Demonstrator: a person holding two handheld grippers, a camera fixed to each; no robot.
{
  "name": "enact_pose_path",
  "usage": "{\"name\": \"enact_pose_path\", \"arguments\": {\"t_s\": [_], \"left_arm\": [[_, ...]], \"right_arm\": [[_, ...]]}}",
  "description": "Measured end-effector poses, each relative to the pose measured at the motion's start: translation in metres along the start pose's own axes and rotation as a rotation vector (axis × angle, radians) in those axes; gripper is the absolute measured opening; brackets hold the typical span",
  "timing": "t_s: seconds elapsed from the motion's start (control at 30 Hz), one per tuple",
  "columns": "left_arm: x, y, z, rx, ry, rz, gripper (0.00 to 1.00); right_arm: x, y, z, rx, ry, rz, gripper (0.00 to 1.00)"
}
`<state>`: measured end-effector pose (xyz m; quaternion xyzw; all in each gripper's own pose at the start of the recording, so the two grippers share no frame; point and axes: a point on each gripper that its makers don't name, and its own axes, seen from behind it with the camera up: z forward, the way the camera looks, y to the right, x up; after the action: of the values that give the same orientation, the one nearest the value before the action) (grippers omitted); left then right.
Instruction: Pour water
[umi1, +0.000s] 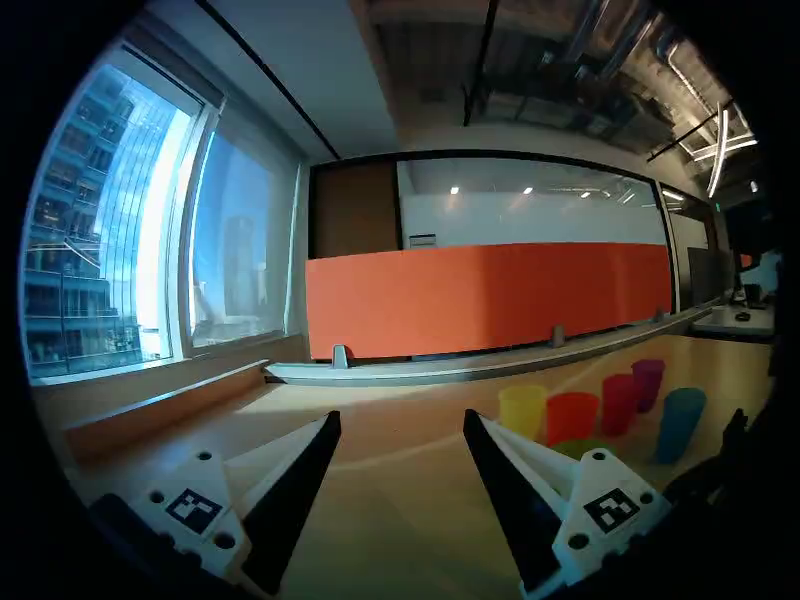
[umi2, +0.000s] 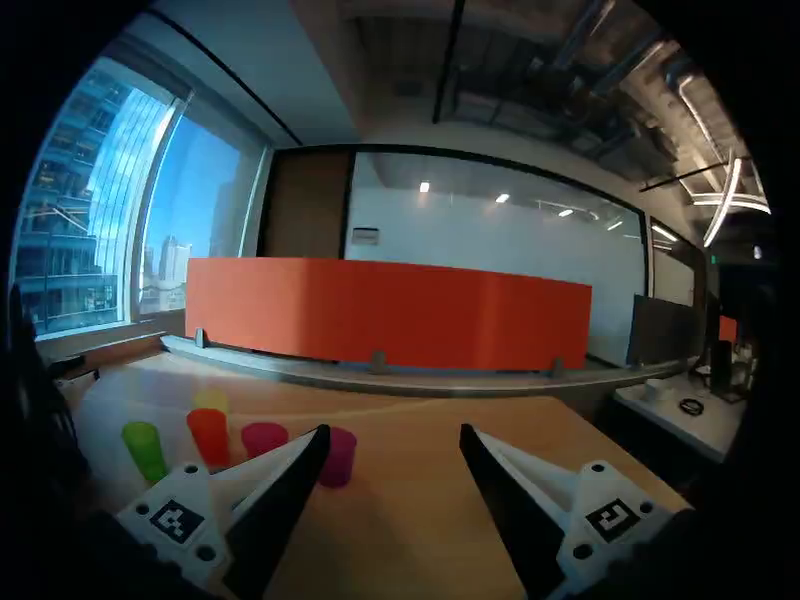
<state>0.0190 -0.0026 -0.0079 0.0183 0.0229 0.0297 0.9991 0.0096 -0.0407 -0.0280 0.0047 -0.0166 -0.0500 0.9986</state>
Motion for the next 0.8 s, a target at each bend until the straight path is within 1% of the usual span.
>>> {"name": "enact_pose_path", "arguments": {"t_s": [0.17,0.37,0.6,0.7,0.8], "left_arm": [[-0.003,0.003,0.002,-0.005,0.000,-0.002,0.91],[-0.008,0.003,0.003,-0.014,-0.009,-0.018,0.91],[-0.016,0.004,0.007,-0.034,-0.024,-0.067,0.91],[-0.017,0.002,0.007,-0.032,-0.027,-0.068,0.91],[-0.019,0.004,0.008,-0.035,-0.036,-0.066,0.91]], "right_arm": [[0.004,-0.002,0.000,0.000,0.001,-0.003,1.00],[0.004,-0.004,-0.001,0.002,-0.001,-0.013,1.00],[0.002,-0.008,0.000,0.010,-0.006,-0.011,1.00],[0.002,-0.009,0.001,0.011,-0.007,-0.012,1.00],[0.003,-0.009,0.002,0.011,-0.006,-0.017,1.00]]}}
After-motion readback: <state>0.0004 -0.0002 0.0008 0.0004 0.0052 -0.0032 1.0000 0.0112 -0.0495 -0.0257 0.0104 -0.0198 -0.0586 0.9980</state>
